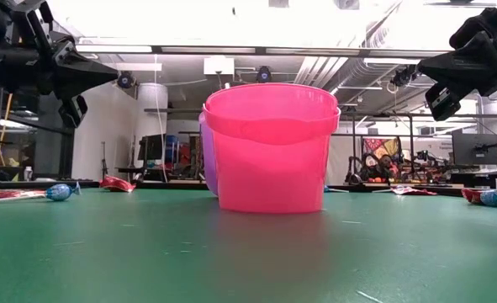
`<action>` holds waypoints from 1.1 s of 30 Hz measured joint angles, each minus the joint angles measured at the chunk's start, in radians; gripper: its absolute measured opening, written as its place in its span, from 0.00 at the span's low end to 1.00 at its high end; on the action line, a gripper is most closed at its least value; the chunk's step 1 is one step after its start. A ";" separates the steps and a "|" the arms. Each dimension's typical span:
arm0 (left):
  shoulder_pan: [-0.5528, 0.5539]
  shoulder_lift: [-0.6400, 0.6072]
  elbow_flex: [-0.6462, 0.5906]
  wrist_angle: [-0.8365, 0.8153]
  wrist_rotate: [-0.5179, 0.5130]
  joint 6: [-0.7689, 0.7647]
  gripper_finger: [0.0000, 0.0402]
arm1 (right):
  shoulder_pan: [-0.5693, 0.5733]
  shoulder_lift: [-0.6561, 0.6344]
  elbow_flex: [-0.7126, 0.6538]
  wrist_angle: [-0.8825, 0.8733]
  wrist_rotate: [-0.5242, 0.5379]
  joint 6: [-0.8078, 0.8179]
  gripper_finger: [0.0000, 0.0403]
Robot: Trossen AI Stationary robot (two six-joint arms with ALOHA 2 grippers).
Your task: Sort candy by brand, put in halloween buckets
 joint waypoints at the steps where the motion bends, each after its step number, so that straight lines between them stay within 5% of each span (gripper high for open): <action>1: 0.000 0.000 0.000 0.000 0.000 0.000 0.00 | 0.000 0.000 0.000 0.000 0.000 0.000 0.00; 17: 0.000 0.000 0.000 0.012 0.000 -0.002 0.00 | 0.000 0.000 0.000 0.000 0.000 0.000 0.00; 25: 0.002 0.048 0.016 0.218 -0.081 -0.076 0.00 | 0.000 0.000 0.000 0.000 0.000 0.000 0.00; 28: 0.002 0.171 0.129 0.099 -0.075 -0.038 0.03 | 0.000 0.000 0.000 0.000 0.000 0.000 0.00; 33: 0.016 0.509 0.450 -0.322 -0.079 0.179 0.15 | 0.000 0.000 0.000 0.000 0.000 0.000 0.00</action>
